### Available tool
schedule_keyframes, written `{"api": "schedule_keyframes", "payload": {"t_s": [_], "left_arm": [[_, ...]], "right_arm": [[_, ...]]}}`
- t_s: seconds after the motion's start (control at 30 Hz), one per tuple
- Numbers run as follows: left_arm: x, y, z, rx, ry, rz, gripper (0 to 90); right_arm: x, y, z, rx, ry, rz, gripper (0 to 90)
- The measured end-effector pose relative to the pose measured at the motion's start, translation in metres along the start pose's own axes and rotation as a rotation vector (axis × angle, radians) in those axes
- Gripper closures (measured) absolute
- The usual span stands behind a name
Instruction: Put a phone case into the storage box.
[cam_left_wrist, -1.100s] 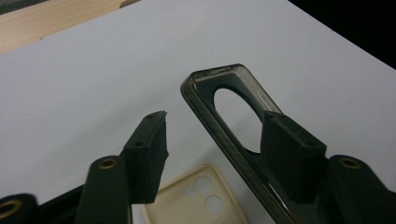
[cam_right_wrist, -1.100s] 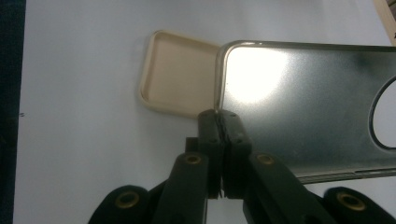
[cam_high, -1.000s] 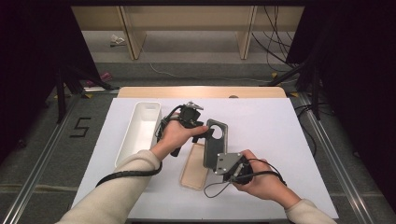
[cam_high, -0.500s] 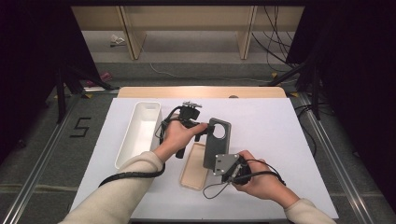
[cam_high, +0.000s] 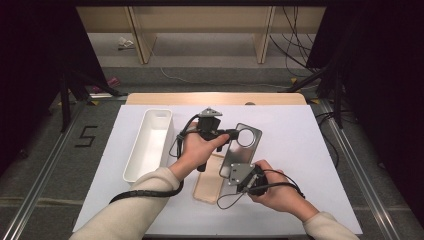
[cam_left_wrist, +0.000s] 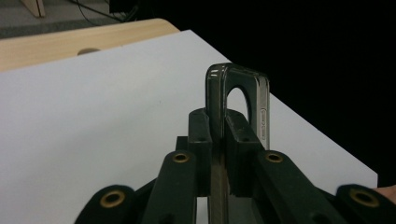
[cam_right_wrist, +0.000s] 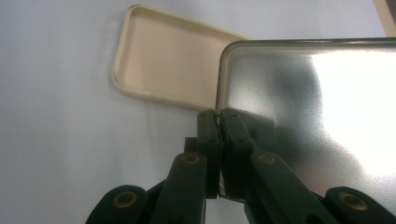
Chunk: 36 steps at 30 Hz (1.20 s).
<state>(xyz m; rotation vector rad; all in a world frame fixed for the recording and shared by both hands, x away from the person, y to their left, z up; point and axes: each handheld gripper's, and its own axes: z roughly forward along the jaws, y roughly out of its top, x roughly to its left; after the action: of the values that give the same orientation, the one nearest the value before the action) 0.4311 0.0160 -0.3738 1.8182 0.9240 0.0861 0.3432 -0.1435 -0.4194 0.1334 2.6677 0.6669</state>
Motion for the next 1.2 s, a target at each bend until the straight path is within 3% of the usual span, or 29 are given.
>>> {"api": "schedule_keyframes", "payload": {"t_s": [0.03,0.13,0.17,0.2,0.27,0.3,0.33,0.4,0.57,0.63,0.67,0.77,0.8,1.1,1.2], "left_arm": [[0.0,0.0,0.0,0.0,0.0,0.0,81.8],[-0.002,0.001,-0.003,-0.023,0.029,0.085,81.8],[-0.001,0.002,-0.004,-0.024,0.035,0.103,81.8],[-0.001,0.001,-0.005,-0.029,0.041,0.123,81.7],[0.001,0.001,-0.007,-0.044,0.054,0.157,81.7],[0.003,0.001,-0.008,-0.049,0.062,0.178,81.7],[0.005,0.0,-0.009,-0.053,0.07,0.199,81.7],[0.008,-0.001,-0.011,-0.068,0.082,0.201,81.7],[0.017,-0.002,-0.02,-0.113,0.115,0.21,81.6],[0.021,-0.002,-0.024,-0.123,0.125,0.216,81.6],[0.023,-0.002,-0.027,-0.128,0.133,0.22,81.7],[0.027,-0.001,-0.034,-0.141,0.15,0.226,81.6],[0.028,0.0,-0.037,-0.148,0.153,0.224,81.7],[0.037,0.005,-0.056,-0.173,0.168,0.209,81.7],[0.039,0.006,-0.062,-0.184,0.174,0.208,81.7]], "right_arm": [[-0.001,-0.001,0.0,-0.007,-0.005,0.003,86.4],[-0.002,-0.002,-0.001,-0.024,-0.029,0.02,80.8],[-0.003,-0.003,-0.001,-0.047,-0.052,0.024,75.9],[-0.005,-0.005,-0.002,-0.077,-0.079,0.055,65.0],[-0.006,-0.007,-0.002,-0.094,-0.086,0.078,61.7],[-0.009,-0.01,-0.003,-0.121,-0.103,0.113,52.2],[-0.009,-0.01,-0.003,-0.121,-0.103,0.113,52.2],[-0.012,-0.013,-0.003,-0.141,-0.11,0.153,43.4],[-0.019,-0.024,-0.007,-0.186,-0.086,0.277,31.8],[-0.021,-0.025,-0.008,-0.205,-0.076,0.3,30.3],[-0.023,-0.028,-0.011,-0.228,-0.068,0.342,26.0],[-0.024,-0.031,-0.012,-0.247,-0.077,0.375,21.0],[-0.026,-0.034,-0.013,-0.266,-0.069,0.411,20.9],[-0.029,-0.042,-0.013,-0.285,-0.095,0.469,18.1],[-0.03,-0.043,-0.012,-0.288,-0.099,0.465,17.0]]}}
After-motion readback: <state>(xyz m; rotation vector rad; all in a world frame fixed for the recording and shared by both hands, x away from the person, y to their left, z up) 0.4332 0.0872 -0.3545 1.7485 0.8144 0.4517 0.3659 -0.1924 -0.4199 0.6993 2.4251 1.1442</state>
